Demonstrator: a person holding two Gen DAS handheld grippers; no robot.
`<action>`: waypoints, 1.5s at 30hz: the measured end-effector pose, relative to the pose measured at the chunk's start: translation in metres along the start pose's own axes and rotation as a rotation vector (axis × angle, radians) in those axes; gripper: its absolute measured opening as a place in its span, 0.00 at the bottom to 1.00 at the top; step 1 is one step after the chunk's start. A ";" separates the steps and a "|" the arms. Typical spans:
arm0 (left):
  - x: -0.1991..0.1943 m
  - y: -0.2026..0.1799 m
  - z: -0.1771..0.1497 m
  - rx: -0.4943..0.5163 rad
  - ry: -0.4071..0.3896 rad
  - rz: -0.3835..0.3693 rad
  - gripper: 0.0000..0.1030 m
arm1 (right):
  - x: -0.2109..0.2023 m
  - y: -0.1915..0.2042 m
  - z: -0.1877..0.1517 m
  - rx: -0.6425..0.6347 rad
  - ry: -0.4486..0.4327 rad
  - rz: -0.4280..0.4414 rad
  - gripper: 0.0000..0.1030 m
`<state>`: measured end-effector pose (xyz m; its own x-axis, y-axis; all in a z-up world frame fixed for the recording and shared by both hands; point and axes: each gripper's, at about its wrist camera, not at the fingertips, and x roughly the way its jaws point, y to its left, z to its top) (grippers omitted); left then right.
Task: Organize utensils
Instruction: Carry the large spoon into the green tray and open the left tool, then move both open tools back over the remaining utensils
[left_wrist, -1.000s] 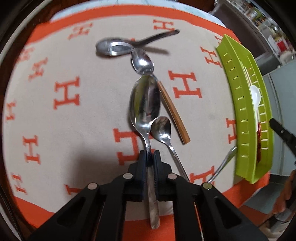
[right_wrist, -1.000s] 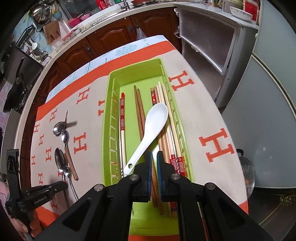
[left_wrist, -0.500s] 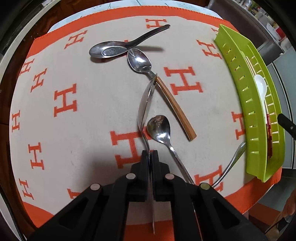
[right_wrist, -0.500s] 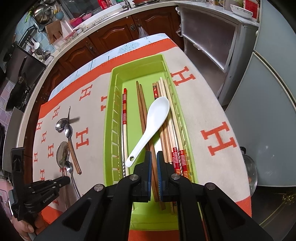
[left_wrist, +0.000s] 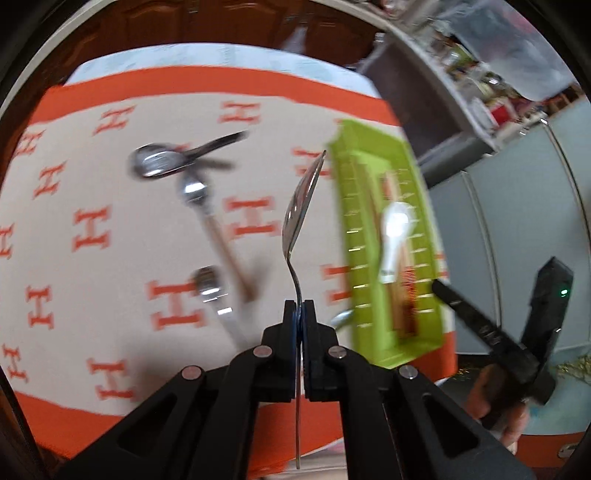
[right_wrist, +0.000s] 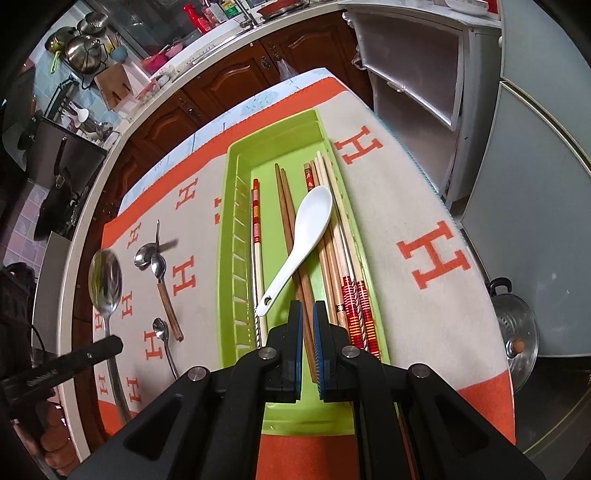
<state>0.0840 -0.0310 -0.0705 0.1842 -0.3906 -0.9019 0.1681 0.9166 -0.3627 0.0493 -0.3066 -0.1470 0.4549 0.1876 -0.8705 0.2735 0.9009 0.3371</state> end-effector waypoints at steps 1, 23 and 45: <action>0.004 -0.014 0.006 0.013 0.002 -0.011 0.00 | -0.002 -0.001 0.000 0.002 -0.004 0.004 0.06; 0.107 -0.132 0.065 0.160 -0.077 0.055 0.31 | -0.033 -0.031 0.013 0.042 -0.136 -0.032 0.06; -0.018 -0.043 -0.001 0.181 -0.348 0.311 0.87 | -0.035 0.050 -0.008 -0.135 -0.104 0.035 0.06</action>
<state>0.0727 -0.0631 -0.0395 0.5594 -0.1340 -0.8180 0.2132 0.9769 -0.0143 0.0402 -0.2652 -0.1022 0.5495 0.1849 -0.8148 0.1423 0.9402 0.3093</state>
